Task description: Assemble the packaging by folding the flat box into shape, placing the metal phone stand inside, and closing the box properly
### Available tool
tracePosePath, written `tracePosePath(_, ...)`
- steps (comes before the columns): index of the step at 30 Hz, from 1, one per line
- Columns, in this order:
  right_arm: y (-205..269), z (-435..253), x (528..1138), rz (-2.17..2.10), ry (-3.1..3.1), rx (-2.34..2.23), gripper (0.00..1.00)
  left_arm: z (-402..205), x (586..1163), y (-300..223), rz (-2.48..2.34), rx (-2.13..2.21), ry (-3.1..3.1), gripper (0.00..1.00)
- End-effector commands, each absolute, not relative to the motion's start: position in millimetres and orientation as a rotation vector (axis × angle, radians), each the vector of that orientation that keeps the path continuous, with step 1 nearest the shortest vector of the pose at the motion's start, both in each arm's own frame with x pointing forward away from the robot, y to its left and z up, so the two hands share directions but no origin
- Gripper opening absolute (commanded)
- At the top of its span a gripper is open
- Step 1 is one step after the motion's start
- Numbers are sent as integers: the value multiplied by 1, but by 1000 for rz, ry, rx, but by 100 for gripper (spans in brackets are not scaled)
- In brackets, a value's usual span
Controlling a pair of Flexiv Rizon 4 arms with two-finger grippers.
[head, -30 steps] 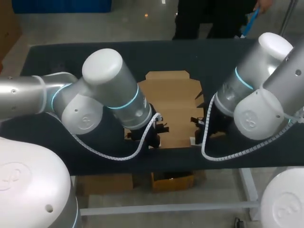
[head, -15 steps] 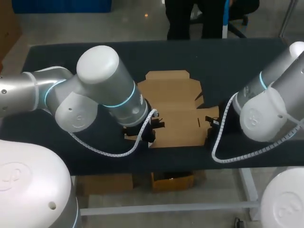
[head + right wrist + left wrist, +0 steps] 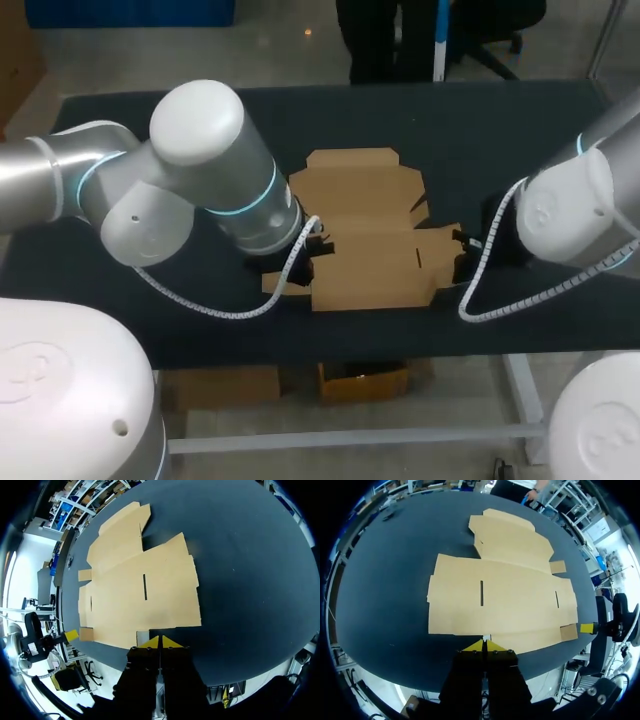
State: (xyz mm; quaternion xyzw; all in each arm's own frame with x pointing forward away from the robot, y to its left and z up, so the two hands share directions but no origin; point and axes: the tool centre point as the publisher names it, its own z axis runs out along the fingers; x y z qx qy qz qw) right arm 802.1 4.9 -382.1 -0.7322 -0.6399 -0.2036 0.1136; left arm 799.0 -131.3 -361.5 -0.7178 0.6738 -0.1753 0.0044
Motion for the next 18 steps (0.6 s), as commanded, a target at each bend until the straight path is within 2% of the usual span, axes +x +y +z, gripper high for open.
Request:
tracePosePath(1,-7,-374,805,-709,-1791,-2010,0,-352,797,-124,-544,-2244,2090,0)
tracePosePath(18,-43,-361,824,-818,-1723,-1972,0,-331,816,-97,-575,-2270,2082,0)
